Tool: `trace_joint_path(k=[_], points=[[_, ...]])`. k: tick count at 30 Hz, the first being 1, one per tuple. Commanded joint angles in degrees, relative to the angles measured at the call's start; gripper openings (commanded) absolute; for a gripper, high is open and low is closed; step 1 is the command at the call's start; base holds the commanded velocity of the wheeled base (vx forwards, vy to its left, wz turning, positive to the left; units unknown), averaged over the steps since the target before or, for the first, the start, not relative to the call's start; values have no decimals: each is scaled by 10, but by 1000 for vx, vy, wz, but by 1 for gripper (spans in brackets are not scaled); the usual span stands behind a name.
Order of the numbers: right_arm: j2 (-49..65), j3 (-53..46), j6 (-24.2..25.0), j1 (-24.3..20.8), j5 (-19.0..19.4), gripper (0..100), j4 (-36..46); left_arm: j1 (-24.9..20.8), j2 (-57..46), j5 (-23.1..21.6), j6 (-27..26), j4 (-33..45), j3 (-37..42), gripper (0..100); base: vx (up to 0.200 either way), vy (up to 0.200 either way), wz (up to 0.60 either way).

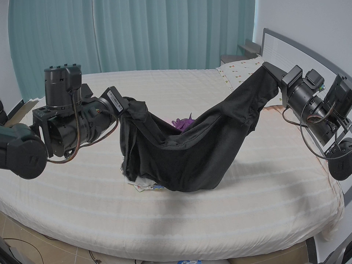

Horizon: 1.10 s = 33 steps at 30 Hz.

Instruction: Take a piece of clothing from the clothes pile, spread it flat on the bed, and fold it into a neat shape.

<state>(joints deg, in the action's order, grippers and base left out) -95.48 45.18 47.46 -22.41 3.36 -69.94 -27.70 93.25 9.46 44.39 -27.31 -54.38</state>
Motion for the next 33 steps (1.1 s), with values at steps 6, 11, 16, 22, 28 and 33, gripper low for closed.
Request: trace_joint_path(k=[6,11,16,22,28,33], points=[[-31,-40,0,-10,1,0,2,-10,-20,-2,51,1,67,0,0,0,0],[-44,-63,1,-18,-3,0,1,-10,-21,-5,60,2,96,0,-40,0,0],[-45,-69,2,-22,-5,0,2,-10,-22,-6,67,1,118,0,-200,0,0],[-48,-69,2,-22,-5,0,2,-10,-21,-6,69,3,119,0,-100,0,0],[-49,-68,2,-22,-6,0,2,-10,-13,-6,70,1,118,0,0,0,0],[-54,-66,1,-22,-9,0,1,-6,-14,-6,73,-1,118,0,0,80,0]])
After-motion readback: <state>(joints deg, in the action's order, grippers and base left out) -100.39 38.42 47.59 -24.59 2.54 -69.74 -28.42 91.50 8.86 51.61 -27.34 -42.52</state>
